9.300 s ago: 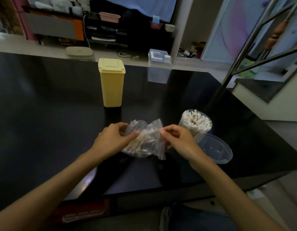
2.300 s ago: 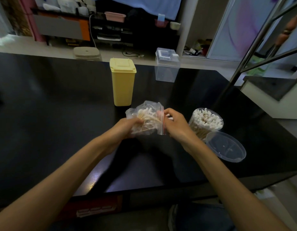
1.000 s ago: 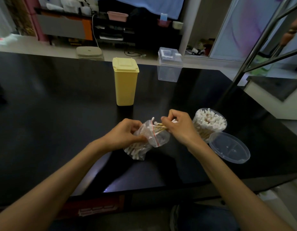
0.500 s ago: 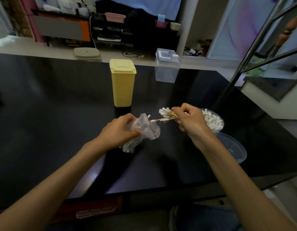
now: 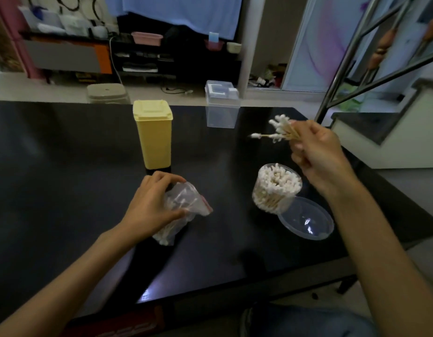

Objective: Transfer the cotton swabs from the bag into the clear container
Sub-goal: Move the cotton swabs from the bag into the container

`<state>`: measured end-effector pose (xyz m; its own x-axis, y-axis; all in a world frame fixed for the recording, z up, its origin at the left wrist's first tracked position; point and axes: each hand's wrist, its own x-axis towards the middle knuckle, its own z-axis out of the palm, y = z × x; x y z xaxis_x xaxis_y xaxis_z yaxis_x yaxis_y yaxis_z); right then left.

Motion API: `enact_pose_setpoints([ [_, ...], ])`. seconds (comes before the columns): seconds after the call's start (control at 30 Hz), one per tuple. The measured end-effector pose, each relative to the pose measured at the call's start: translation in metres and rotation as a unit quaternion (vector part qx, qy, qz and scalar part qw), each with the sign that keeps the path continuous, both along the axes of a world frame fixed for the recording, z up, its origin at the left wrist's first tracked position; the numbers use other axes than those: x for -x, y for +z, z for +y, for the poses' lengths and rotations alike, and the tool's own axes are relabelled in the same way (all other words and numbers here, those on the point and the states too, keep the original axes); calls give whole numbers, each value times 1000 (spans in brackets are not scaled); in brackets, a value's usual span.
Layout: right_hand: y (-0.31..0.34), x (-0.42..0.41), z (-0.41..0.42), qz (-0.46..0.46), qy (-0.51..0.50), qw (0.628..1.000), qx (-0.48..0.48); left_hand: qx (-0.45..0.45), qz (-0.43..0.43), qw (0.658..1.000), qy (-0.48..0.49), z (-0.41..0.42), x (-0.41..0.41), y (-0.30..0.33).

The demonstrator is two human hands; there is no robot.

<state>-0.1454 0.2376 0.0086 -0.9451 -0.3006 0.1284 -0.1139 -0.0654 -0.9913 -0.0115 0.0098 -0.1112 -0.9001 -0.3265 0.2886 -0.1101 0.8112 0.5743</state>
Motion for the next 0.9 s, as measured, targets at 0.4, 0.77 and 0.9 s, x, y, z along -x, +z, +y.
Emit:
enact_pose_setpoints([
  [0.4, -38, 52, 39, 7, -70, 987, -145, -233, 7, 971, -43, 61, 55, 67],
  [0.77, -44, 46, 43, 86, -67, 986, -129, -247, -178, 950, -68, 160, 133, 113],
  [0.9, -50, 51, 45, 172, -110, 962, -180, -218, -163, 960, -59, 168, 143, 96],
])
